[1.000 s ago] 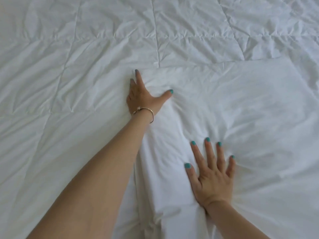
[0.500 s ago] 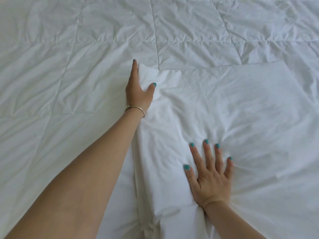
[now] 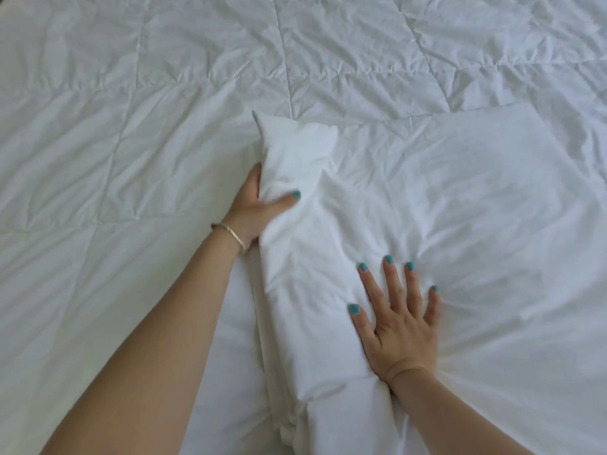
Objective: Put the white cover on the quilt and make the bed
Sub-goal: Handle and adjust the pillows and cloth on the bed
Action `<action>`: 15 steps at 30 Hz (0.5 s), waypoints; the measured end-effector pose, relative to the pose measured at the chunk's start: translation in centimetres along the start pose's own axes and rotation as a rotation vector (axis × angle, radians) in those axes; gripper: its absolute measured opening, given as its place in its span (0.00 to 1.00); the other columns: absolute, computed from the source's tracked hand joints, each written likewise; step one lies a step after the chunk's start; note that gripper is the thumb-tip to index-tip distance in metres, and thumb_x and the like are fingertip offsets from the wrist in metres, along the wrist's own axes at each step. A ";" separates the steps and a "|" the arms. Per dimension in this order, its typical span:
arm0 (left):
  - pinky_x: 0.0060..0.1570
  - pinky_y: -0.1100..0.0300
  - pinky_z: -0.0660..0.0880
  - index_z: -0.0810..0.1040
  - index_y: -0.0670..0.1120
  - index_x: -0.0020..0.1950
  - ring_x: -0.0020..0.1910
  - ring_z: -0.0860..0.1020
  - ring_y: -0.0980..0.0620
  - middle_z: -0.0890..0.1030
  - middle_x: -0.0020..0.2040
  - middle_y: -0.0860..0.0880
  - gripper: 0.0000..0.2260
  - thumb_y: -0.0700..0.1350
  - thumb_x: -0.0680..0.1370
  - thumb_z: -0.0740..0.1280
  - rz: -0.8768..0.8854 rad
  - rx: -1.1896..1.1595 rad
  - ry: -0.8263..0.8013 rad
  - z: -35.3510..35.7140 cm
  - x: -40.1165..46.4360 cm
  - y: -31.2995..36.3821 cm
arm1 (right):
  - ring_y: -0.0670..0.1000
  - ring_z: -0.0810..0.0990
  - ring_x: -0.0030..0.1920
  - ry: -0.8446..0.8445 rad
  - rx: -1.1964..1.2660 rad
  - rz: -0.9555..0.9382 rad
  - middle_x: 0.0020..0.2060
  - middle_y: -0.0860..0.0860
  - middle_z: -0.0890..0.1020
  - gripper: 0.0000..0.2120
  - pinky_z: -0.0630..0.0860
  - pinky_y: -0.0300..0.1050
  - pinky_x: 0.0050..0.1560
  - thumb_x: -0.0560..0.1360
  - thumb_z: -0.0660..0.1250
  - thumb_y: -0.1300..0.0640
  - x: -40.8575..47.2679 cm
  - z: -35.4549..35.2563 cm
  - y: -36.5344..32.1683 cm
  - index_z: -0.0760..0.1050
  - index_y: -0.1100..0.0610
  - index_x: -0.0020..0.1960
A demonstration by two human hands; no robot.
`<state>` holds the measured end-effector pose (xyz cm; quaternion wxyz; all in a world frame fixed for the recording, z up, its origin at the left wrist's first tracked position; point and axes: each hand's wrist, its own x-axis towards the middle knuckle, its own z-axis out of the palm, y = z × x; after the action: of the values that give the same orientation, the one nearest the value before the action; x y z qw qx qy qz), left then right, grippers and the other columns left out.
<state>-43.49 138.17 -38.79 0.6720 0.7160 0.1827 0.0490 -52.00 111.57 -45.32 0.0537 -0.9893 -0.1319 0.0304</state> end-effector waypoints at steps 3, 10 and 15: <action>0.60 0.72 0.69 0.58 0.57 0.74 0.62 0.71 0.70 0.70 0.67 0.63 0.41 0.44 0.67 0.75 -0.006 0.085 -0.130 0.1 -5.3 -1.1 | 0.52 0.44 0.79 -0.047 0.016 0.012 0.78 0.43 0.45 0.29 0.39 0.60 0.75 0.77 0.36 0.30 0.3 -0.3 0.1 0.39 0.34 0.77; 0.61 0.75 0.60 0.49 0.50 0.78 0.70 0.65 0.59 0.65 0.71 0.58 0.40 0.36 0.74 0.70 -0.156 0.289 -0.195 4.6 -17.6 -0.1 | 0.50 0.38 0.78 -0.385 0.160 -0.109 0.78 0.39 0.39 0.31 0.41 0.57 0.76 0.70 0.36 0.29 -1.4 -6.5 0.0 0.31 0.27 0.71; 0.52 0.84 0.59 0.37 0.67 0.73 0.68 0.54 0.72 0.47 0.67 0.76 0.46 0.27 0.74 0.59 -0.104 0.100 -0.232 8.5 -19.5 8.4 | 0.39 0.60 0.74 -0.470 1.045 -0.091 0.70 0.23 0.56 0.29 0.63 0.43 0.73 0.77 0.62 0.38 -7.6 -15.0 0.4 0.49 0.20 0.68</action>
<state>-57.29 123.49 -27.95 0.6537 0.7390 0.1426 -0.0784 -58.12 107.70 -30.11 0.5059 -0.7914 -0.1503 0.3084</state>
